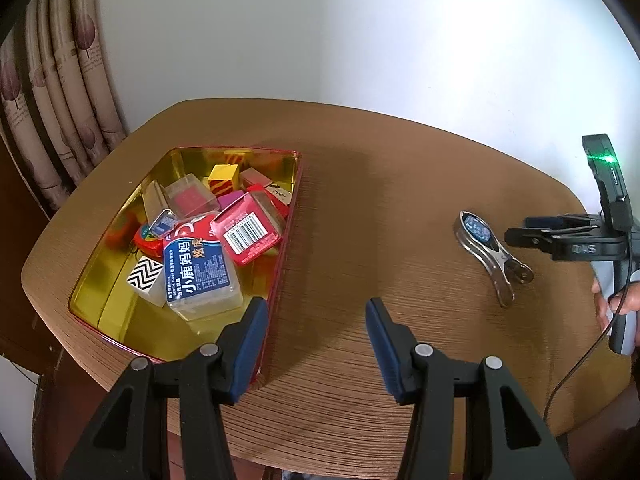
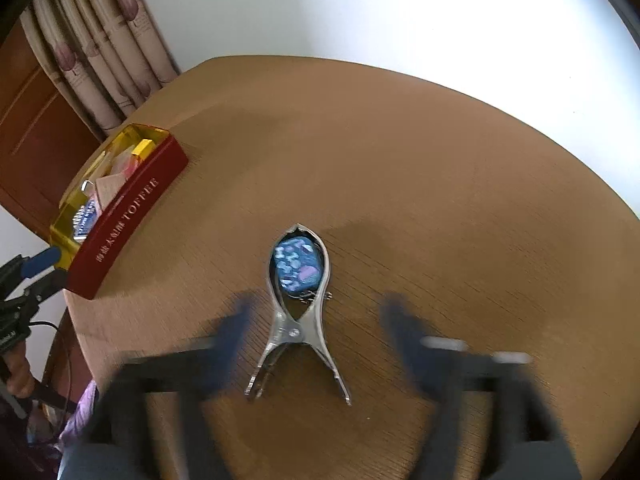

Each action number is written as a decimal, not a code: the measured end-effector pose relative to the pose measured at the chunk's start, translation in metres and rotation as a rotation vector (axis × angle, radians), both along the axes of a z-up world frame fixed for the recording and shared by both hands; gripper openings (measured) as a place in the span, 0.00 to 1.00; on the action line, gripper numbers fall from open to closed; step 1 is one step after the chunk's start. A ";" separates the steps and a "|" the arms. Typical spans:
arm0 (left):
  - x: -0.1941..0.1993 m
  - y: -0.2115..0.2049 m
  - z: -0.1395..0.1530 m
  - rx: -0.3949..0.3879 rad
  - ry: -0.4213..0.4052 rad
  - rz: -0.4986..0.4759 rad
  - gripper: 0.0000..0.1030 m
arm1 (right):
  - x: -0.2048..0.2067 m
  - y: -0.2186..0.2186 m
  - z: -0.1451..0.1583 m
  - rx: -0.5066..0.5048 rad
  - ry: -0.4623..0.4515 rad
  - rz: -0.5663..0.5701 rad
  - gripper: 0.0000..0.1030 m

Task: Organize rigid objects
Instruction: 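Move the right tool to the silver clip and grasp it, then lift the silver clip with the right gripper, dropping the blue keychain case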

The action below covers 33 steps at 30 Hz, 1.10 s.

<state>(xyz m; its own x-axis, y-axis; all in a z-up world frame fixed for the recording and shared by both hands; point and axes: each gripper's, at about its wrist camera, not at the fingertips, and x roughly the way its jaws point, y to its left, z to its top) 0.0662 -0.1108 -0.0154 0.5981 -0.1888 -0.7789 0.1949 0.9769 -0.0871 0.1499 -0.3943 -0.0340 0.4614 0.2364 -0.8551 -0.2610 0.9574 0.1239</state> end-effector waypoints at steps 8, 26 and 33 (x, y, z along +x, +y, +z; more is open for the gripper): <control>0.003 0.005 -0.004 -0.031 0.024 0.012 0.51 | 0.001 0.029 -0.007 -0.136 0.002 0.039 0.85; 0.006 -0.001 -0.011 -0.032 0.057 0.009 0.51 | -0.011 0.019 0.009 0.043 -0.013 -0.017 0.01; 0.013 -0.024 -0.004 -0.045 0.057 -0.043 0.51 | -0.025 -0.013 0.009 0.085 -0.019 -0.085 0.06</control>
<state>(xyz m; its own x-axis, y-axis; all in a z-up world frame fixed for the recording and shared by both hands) 0.0794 -0.1351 -0.0196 0.5433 -0.2490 -0.8018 0.2298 0.9626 -0.1433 0.1249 -0.4074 -0.0251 0.4988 0.2668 -0.8246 -0.1822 0.9624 0.2012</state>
